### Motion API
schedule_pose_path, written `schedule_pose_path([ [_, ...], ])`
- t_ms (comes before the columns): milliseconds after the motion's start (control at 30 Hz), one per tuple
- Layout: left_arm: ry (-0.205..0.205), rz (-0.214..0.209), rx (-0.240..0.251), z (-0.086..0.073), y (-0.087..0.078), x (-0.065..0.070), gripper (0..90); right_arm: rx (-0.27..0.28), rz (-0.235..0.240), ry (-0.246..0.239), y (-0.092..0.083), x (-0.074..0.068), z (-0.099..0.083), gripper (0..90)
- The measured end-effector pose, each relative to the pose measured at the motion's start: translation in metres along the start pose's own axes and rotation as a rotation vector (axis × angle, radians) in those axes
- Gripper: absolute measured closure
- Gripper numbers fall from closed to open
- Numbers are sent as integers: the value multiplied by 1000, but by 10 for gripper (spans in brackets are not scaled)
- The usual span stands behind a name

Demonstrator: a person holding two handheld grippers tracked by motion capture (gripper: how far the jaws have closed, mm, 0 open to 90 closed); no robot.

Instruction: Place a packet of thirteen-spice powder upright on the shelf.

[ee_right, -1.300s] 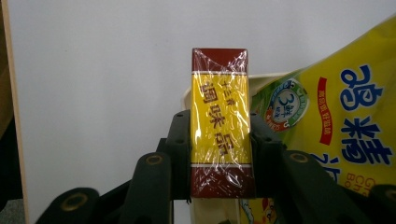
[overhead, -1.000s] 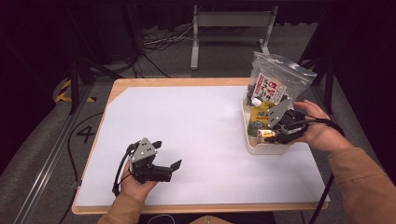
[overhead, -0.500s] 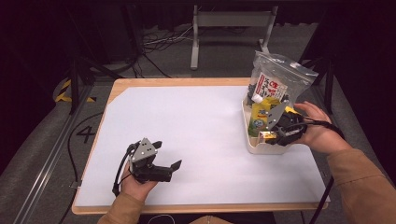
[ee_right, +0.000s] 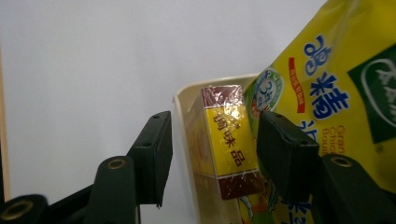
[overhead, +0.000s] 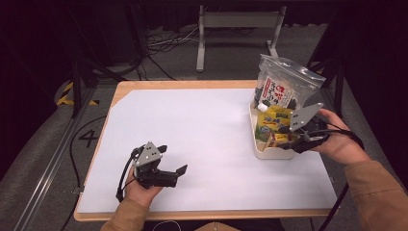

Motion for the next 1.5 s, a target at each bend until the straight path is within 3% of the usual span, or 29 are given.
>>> schedule_pose_path([
  [100, 6, -1, -1, 0, 0, 0, 51, 97, -23, 18, -10, -3, 0, 451],
  [300, 9, 0, 5, 1, -1, 0, 51, 195, -69, 22, -24, -13, -4, 412],
  [433, 1, 2, 8, 0, -5, -1, 51, 258, -113, 92, -31, -17, -9, 361],
  [467, -1, 5, 9, 0, -6, -2, 51, 271, -119, 137, -33, -19, -11, 358],
  [500, -4, 8, 13, 0, -8, -3, 51, 272, -121, 183, -34, -21, -15, 307],
  [700, -12, 21, 20, -4, -17, -11, 51, 314, -197, 222, -37, -26, -24, 194],
  [867, -25, 21, 21, -8, -25, -15, 51, 380, -249, 307, -42, -31, -31, 132],
  [933, -29, 23, 25, -9, -27, -16, 51, 405, -255, 323, -42, -34, -33, 107],
  [1100, -29, 23, 28, -11, -33, -20, 51, 404, -264, 341, -35, -38, -41, 42],
  [1200, -24, 5, 25, -12, -37, -21, 51, 424, -288, 362, -31, -37, -49, 20],
  [1300, -16, 7, 20, -14, -41, -23, 51, 455, -280, 388, -27, -37, -55, 5],
  [1500, -22, 11, 28, -16, -44, -27, 50, 451, -274, 424, -10, -39, -68, 0],
])
Point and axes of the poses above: each handheld gripper's, and its own axes: y roughly forward along the jaws, z roughly out of its top, x roughly to its right, the point moved 10 cm from there along y, roughly forward along the jaws, and after that the axes turned 6 degrees about z, right-handed, at the moved point
